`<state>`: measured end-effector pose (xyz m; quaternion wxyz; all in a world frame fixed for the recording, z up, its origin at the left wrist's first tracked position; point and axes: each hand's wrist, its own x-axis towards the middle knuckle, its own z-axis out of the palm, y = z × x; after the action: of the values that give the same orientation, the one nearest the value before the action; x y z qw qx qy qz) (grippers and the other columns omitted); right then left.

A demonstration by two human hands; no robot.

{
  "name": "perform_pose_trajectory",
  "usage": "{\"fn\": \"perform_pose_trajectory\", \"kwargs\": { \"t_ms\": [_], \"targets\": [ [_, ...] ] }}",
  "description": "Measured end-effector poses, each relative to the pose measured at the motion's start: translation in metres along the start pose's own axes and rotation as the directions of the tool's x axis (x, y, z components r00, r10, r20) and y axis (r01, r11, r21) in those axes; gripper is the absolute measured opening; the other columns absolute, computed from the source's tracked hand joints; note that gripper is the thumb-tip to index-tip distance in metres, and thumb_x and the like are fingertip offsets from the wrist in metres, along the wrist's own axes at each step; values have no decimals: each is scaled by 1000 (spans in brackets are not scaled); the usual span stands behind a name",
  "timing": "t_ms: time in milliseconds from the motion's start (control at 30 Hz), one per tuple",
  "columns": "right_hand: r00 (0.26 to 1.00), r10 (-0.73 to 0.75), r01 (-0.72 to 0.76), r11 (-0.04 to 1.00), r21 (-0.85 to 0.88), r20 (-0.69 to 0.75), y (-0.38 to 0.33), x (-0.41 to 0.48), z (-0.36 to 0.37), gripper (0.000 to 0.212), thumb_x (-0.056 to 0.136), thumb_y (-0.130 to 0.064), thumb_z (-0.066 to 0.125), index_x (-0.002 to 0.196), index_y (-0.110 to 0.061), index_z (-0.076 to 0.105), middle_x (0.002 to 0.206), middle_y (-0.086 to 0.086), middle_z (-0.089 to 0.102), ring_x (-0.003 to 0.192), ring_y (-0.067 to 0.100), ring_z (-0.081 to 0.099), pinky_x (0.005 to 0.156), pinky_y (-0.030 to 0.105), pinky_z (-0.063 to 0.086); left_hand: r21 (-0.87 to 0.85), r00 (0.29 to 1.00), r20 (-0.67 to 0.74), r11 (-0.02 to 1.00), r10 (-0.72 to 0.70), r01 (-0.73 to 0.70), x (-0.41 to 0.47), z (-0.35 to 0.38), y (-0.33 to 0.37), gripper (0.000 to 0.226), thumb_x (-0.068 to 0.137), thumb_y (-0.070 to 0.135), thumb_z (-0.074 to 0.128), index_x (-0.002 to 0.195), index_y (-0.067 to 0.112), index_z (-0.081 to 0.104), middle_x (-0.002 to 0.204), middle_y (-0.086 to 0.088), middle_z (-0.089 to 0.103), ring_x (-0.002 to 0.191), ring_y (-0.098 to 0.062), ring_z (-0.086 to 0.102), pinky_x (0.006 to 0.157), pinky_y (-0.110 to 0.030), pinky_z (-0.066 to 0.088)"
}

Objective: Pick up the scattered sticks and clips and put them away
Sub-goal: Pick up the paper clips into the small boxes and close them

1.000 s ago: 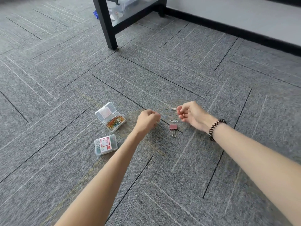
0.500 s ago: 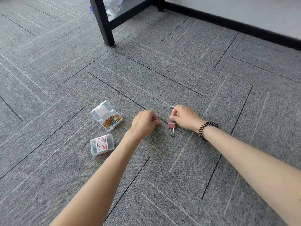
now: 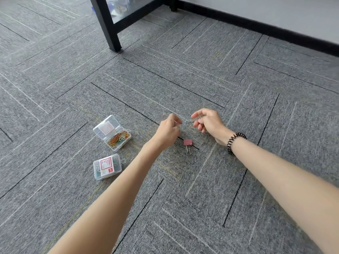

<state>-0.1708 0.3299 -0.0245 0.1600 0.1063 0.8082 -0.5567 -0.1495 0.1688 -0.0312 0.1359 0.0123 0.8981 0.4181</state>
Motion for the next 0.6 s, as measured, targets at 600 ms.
{"fn": "perform_pose_trajectory", "kwargs": {
  "t_ms": [600],
  "targets": [
    [999,25,-26,999,-41,-36,12,-12,-17,19,84,3,49,90,-6,64,75,4,62,60,9,51,49,19,41,348,999,-10,937,38,-32,41,18,19,22,88,30,67,81,10,62,96,-6,68,89,-24,63,68,-32,47]
  ]
}}
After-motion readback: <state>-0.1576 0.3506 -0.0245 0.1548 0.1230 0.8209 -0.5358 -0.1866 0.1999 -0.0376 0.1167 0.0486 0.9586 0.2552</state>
